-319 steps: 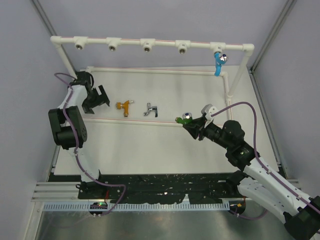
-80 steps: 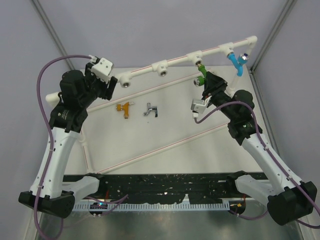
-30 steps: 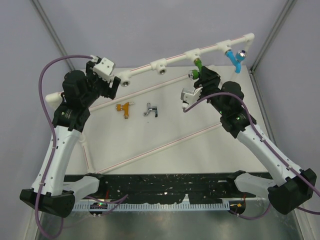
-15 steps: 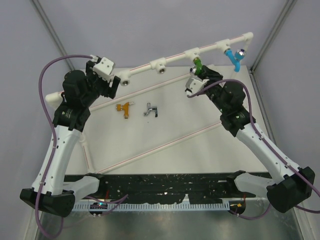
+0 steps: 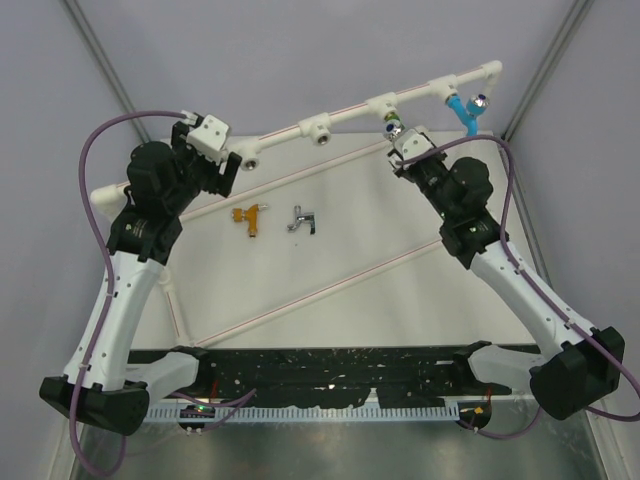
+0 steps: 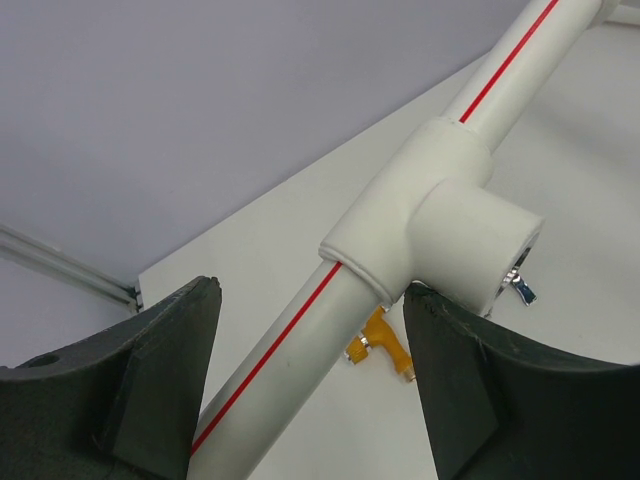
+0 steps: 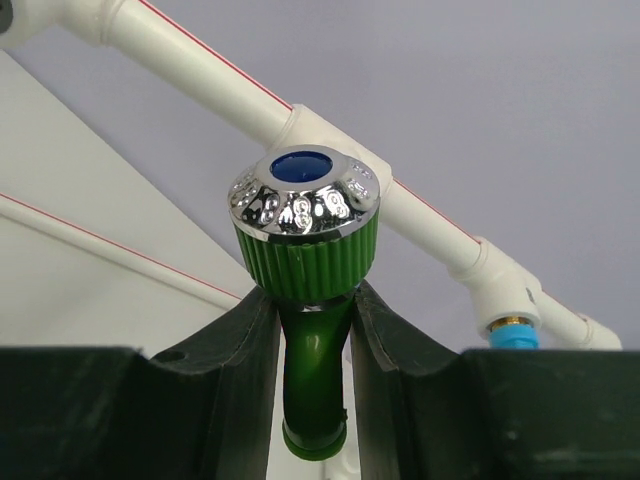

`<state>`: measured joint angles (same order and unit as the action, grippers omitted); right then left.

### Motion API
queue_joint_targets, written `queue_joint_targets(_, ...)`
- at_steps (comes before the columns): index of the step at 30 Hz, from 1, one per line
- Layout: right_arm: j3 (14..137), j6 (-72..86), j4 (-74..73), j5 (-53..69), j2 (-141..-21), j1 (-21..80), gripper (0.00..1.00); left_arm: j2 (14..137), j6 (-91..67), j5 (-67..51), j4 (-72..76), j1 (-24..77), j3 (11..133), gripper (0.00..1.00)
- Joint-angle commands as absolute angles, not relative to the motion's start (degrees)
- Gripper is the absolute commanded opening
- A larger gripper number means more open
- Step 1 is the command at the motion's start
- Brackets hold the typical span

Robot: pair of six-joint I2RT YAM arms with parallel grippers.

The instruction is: Install the water faucets

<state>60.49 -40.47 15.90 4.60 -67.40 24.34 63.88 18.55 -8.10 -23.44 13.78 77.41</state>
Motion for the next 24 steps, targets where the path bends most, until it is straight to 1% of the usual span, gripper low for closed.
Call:
queue_joint_targets(1,60.6,-24.4,19.7,9.5,-68.6,24.6,0.05,66.3,12.7,-10.0,-36.0,15.6,73.7,0.77)
queue_joint_targets(5,60.2,-10.5,21.4,8.9,-68.4,23.6,0.05,66.2,12.7,-9.8,-35.9,15.8,73.6,0.77)
queue_joint_targets(12,58.4,9.3,24.5,6.7,-68.0,22.5,0.05,65.7,12.7,-9.9,-35.7,15.8,73.4,0.77)
queue_joint_targets(20,54.9,36.5,32.1,6.4,-69.3,20.0,0.05,65.3,12.6,-10.0,-35.3,15.9,73.1,0.78)
queue_joint_targets(24,54.1,47.1,34.4,5.5,-70.1,19.5,0.05,65.2,12.6,-10.0,-35.2,15.9,73.1,0.77)
